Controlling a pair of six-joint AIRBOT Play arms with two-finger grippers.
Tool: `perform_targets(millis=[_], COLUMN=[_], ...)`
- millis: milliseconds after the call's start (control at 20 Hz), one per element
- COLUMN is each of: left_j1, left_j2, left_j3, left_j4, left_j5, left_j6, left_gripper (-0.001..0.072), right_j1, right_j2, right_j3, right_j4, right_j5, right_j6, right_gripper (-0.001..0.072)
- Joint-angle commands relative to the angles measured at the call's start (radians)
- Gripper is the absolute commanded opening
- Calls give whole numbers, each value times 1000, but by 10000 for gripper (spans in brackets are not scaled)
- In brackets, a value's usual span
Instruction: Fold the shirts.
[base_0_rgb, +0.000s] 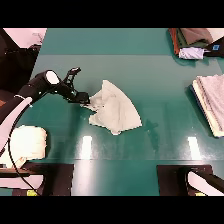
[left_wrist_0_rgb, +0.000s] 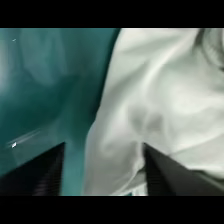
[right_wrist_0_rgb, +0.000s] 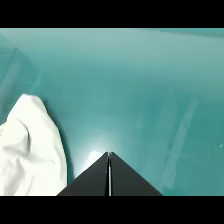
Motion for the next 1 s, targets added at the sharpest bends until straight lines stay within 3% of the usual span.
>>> perform_targets(millis=[0, 50, 100, 200, 250, 300, 350, 600, 800, 950], left_j1=[6, 6, 6, 6, 6, 6, 6, 6, 6, 6], left_j2=[-19, -19, -19, -18, -18, -18, -18, -18, -18, -18], left_j3=[-21, -21, -13, 31, 63, 102, 136, 230, 230, 230], left_j4=[-127, -134, -128, -105, -93, -87, -82, -79, -79, -70], left_j5=[104, 110, 107, 81, 61, 38, 18, -18, -38, -56], left_j6=[46, 47, 49, 48, 49, 49, 49, 49, 49, 49], left_gripper=[244, 81, 26, 25, 25, 26, 25, 25, 26, 26], right_j1=[1, 1, 8, 34, 61, 94, 129, 309, 415, 457], right_j2=[0, 0, 0, 0, 0, -1, -1, -13, -152, -256], right_j3=[-84, -118, -161, -269, -334, -410, -487, -840, -880, -831], right_j4=[7, 8, 7, 8, 8, 7, 11, 209, 342, 334], right_j5=[13, 24, 44, 64, 62, 52, 29, -231, -267, -274], right_j6=[1, 1, 1, 2, 2, 1, 1, -63, -149, -158], right_gripper=[14, 15, 15, 17, 99, 390, 543, 550, 550, 533])
